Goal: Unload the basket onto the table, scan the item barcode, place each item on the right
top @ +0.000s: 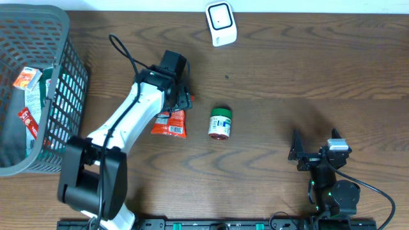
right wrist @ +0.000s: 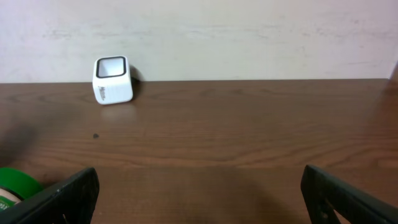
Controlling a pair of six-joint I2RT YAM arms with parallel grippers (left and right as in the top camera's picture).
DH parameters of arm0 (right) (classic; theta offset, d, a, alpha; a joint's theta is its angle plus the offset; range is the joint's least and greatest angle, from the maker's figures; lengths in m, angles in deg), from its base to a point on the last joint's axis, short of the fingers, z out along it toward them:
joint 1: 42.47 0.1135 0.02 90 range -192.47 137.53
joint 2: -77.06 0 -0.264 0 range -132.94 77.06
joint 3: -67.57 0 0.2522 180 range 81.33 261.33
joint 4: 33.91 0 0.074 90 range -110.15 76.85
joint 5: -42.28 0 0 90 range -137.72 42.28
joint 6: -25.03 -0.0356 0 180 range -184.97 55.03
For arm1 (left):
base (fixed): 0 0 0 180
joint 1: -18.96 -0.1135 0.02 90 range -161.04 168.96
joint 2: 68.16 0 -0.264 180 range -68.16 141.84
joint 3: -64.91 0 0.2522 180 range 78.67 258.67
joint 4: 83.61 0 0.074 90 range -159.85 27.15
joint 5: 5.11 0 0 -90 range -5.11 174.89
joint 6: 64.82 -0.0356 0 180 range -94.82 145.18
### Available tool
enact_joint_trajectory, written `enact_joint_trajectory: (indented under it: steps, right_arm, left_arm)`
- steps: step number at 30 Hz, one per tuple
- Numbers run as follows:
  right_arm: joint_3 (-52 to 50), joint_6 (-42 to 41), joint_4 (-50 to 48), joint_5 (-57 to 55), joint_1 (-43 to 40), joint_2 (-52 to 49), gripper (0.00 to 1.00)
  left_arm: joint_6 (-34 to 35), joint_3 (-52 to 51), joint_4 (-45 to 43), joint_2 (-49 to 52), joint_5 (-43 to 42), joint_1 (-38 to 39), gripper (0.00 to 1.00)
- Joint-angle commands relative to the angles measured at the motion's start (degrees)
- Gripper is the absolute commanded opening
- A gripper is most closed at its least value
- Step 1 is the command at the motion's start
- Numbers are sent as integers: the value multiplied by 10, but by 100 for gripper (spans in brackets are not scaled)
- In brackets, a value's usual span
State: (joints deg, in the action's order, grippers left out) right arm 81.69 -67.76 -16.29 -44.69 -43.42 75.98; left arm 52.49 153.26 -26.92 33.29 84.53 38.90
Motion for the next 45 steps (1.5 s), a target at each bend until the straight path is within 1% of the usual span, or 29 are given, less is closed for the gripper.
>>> enact_joint_trajectory:
  steps: [1, 2, 4, 11, 15, 16, 17, 24, 30, 32, 37, 40, 45]
  right_arm:
    - [-1, 0, 2, 0, -7, 0, 99]
    - [-1, 0, 2, 0, -7, 0, 99]
    - [-1, 0, 2, 0, -7, 0, 99]
    - [-1, 0, 2, 0, -7, 0, 99]
    - [-1, 0, 2, 0, -7, 0, 99]
    - [-1, 0, 2, 0, -7, 0, 99]
    - [-1, 0, 2, 0, -7, 0, 99]
    - [-1, 0, 2, 0, -7, 0, 99]
    - [-1, 0, 2, 0, -7, 0, 99]
    - [-1, 0, 2, 0, -7, 0, 99]
    - [-1, 0, 2, 0, -7, 0, 99]
    - [-1, 0, 2, 0, -7, 0, 99]
    - [-1, 0, 2, 0, -7, 0, 99]
  left_arm:
    - [-30, 25, 5, -43, -20, -1, 52]
    - [-35, 25, 7, -45, -20, -1, 32]
    - [-37, 24, 14, -42, -20, -1, 7]
    - [-46, 21, 13, 6, -20, -1, 9]
    - [-47, 21, 9, 40, -20, -1, 13]
    - [-49, 21, 8, 49, -20, -1, 16]
    - [-54, 21, 6, 57, -20, -1, 17]
    - [-59, 21, 0, 115, -28, -1, 17]
    - [-70, 36, 12, 96, -36, -3, 17]
    - [-70, 49, 20, 71, -35, -3, 17]
    - [-70, 50, 2, 16, -35, -2, 17]
    - [-69, 46, -7, 17, -35, -2, 17]
    - [-56, 5, -57, 36, -35, -1, 17]
